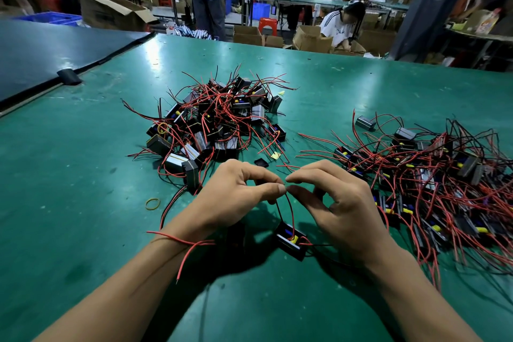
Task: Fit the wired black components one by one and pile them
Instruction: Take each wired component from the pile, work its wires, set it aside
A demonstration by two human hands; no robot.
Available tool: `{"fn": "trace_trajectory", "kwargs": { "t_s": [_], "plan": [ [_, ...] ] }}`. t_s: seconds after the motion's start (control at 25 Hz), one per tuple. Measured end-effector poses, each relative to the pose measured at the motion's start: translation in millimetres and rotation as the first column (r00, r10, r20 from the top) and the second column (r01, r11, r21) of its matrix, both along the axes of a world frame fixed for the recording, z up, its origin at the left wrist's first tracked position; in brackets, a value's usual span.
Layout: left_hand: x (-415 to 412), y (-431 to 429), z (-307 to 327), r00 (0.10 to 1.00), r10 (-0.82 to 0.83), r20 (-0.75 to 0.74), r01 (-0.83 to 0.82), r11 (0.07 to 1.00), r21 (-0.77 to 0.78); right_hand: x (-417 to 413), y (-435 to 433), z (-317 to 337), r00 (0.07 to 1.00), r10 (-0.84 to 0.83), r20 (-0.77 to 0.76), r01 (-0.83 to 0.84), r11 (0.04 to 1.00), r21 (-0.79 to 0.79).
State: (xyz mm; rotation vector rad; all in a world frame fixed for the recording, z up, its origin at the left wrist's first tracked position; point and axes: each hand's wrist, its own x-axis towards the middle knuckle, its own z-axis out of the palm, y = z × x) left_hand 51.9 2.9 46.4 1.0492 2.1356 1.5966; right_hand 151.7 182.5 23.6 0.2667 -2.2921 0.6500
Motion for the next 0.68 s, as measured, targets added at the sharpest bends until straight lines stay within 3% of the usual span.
{"fn": "trace_trajectory", "kwargs": {
  "t_s": [0.48,0.68],
  "plan": [
    [-2.9,-0.9,-3.0,0.999,-0.034,0.002,0.034,0.998,-0.047,-1.4,8.7,-1.7,0.996,0.025,0.087,-0.02,0.998,-0.053],
    [-0.8,-1.3,-0.3,0.997,-0.047,-0.062,0.045,0.998,-0.043,-0.4,6.5,0.7,0.991,0.016,0.13,-0.011,0.999,-0.037]
  ]
}}
